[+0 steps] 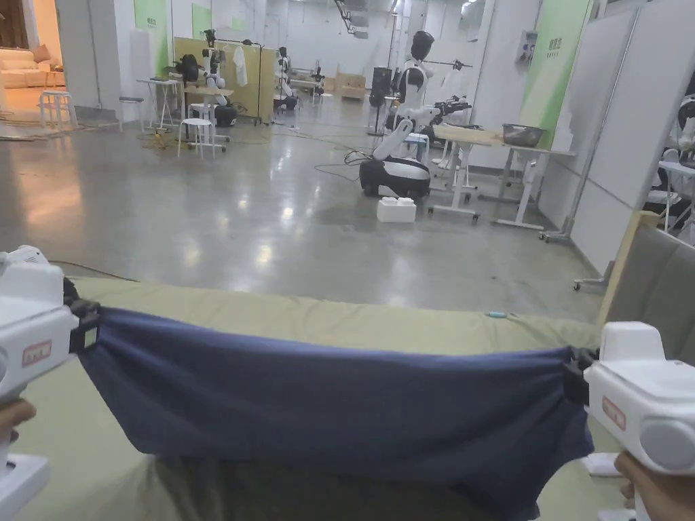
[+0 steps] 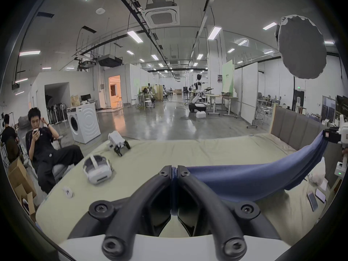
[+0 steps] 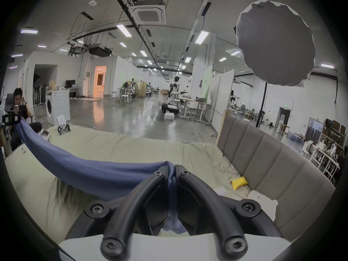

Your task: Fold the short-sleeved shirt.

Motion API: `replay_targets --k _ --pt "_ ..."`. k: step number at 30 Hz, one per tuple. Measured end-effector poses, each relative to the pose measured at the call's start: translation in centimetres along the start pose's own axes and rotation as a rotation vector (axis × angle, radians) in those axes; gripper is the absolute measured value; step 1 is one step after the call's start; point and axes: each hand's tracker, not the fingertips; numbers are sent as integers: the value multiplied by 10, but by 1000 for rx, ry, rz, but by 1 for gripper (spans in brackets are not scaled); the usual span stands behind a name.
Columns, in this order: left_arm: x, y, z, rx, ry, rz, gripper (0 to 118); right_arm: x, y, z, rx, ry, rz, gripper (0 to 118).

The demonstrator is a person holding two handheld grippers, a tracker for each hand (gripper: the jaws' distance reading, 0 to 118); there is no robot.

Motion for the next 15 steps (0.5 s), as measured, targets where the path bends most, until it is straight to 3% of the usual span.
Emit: replay_targets --k 5,15 --pt "-9 -73 39 -99 -6 -54 0 -5 -66 48 -90 37 19 4" --pt "-15 -202 107 -310 -20 0 0 -21 -185 120 -335 79 82 4"
